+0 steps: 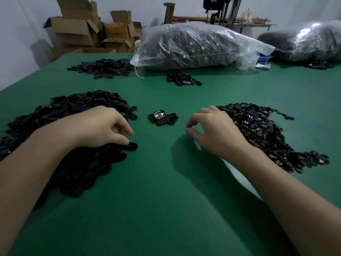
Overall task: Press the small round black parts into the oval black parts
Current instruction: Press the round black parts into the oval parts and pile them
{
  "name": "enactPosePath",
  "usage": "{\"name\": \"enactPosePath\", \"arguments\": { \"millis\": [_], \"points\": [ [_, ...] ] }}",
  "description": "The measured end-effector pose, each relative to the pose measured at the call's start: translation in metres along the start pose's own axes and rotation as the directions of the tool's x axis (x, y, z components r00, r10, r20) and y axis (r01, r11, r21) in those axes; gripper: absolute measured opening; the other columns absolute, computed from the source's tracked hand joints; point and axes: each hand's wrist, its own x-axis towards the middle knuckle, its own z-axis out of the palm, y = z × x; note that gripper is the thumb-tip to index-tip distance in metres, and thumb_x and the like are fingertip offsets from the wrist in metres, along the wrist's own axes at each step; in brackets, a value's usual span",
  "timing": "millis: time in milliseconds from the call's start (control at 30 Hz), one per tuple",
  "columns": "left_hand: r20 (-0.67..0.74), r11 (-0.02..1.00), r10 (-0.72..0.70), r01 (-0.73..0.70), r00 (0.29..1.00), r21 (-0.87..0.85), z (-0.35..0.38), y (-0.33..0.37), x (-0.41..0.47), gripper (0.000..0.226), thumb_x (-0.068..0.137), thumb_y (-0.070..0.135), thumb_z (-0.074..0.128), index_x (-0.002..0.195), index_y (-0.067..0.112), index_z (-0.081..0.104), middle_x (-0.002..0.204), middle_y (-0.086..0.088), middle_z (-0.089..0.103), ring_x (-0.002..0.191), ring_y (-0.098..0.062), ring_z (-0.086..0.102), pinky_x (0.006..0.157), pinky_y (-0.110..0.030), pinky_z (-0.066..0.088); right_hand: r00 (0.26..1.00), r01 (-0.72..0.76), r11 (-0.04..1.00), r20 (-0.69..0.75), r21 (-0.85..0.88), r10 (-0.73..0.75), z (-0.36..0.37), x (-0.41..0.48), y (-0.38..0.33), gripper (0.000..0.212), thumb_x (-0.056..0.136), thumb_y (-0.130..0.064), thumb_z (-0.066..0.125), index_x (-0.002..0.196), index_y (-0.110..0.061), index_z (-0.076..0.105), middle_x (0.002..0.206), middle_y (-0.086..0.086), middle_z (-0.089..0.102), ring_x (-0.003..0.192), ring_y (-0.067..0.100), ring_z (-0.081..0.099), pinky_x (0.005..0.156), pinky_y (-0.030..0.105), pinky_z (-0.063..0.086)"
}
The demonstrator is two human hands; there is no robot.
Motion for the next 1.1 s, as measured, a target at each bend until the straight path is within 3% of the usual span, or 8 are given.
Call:
{"name": "enactPosePath", "arguments": {
  "millis": [233,433,633,733,800,867,967,1100],
  "points": [
    [0.022,0.994,0.089,-0.091,0.996,0.060,0.011,0.007,-0.002,0.020,0.080,0.044,0.085,0.094,0.048,0.071,0.097,0.027,0.065,0.098,0.007,0.057,0.085,-0.023,0.048,0.999,-0.024,1.000,-0.024,0.012,0.024,0.010,-0.014,0.005,0.017,0.097,-0.040,0.065,0.107,-0.028,0.072,0.104,-0.005,0.063,0.108,0.018,0.050,0.089,0.035,0.041],
    [0.002,0.992,0.112,-0.112,0.994,0.065,0.011,0.007,0.004,0.009,0.084,0.036,0.083,0.089,0.041,0.077,0.076,0.028,0.071,0.076,0.015,0.063,0.072,-0.015,0.050,0.996,0.008,0.999,-0.093,0.045,-0.004,0.014,-0.014,0.000,0.011,0.096,-0.036,0.066,0.101,-0.028,0.072,0.098,-0.006,0.063,0.104,0.018,0.051,0.081,0.033,0.034],
    [-0.182,0.979,0.154,-0.126,0.971,0.158,0.010,0.025,0.003,0.006,0.091,0.038,0.071,0.096,0.039,0.075,0.083,0.024,0.071,0.080,0.009,0.064,0.080,-0.028,0.057,0.993,-0.039,0.998,-0.110,0.053,0.044,0.016,-0.007,0.004,0.012,0.097,-0.031,0.065,0.101,-0.026,0.074,0.096,-0.006,0.066,0.102,0.019,0.054,0.088,0.040,0.044],
    [-0.332,0.932,0.177,-0.266,0.926,-0.245,0.032,0.059,0.007,0.004,0.093,0.029,0.071,0.095,0.030,0.074,0.081,0.015,0.073,0.075,0.001,0.071,0.073,-0.028,0.058,0.985,-0.126,0.991,-0.121,-0.034,0.121,0.014,-0.002,0.010,0.018,0.097,-0.033,0.063,0.110,-0.026,0.075,0.106,-0.004,0.068,0.111,0.022,0.054,0.095,0.044,0.042],
    [-0.313,0.775,0.089,-0.263,0.946,-0.574,0.051,0.079,0.010,0.004,0.098,0.020,0.068,0.097,0.020,0.072,0.087,0.006,0.074,0.071,-0.008,0.076,0.072,-0.036,0.062,0.977,-0.198,0.973,-0.100,-0.117,0.187,0.012,-0.001,0.015,0.026,0.097,-0.035,0.063,0.119,-0.025,0.073,0.116,-0.001,0.066,0.121,0.025,0.049,0.100,0.046,0.036],
    [-0.287,0.616,-0.012,-0.219,0.958,-0.757,0.066,0.084,0.014,0.007,0.101,0.014,0.064,0.102,0.012,0.070,0.096,-0.004,0.071,0.072,-0.017,0.078,0.070,-0.038,0.064,0.967,-0.251,0.950,-0.092,-0.183,0.238,0.009,-0.003,0.021,0.030,0.096,-0.035,0.064,0.122,-0.024,0.072,0.121,0.002,0.065,0.124,0.026,0.046,0.100,0.047,0.034],
    [-0.301,0.453,-0.124,-0.216,0.945,-0.865,0.080,0.075,0.018,0.010,0.102,0.010,0.062,0.108,0.010,0.070,0.097,-0.007,0.067,0.074,-0.021,0.078,0.064,-0.030,0.063,0.953,-0.303,0.917,-0.087,-0.261,0.290,0.004,-0.005,0.028,0.030,0.094,-0.040,0.066,0.117,-0.023,0.074,0.117,0.004,0.064,0.120,0.029,0.045,0.096,0.049,0.034],
    [-0.305,0.375,-0.139,-0.235,0.942,-0.897,0.090,0.068,0.021,0.012,0.100,0.009,0.066,0.107,0.015,0.073,0.084,0.009,0.070,0.077,-0.019,0.078,0.067,-0.027,0.062,0.944,-0.328,0.905,-0.059,-0.272,0.325,0.002,-0.003,0.029,0.025,0.095,-0.042,0.065,0.110,-0.026,0.076,0.114,0.003,0.063,0.117,0.029,0.044,0.095,0.048,0.034]
  ]
}}
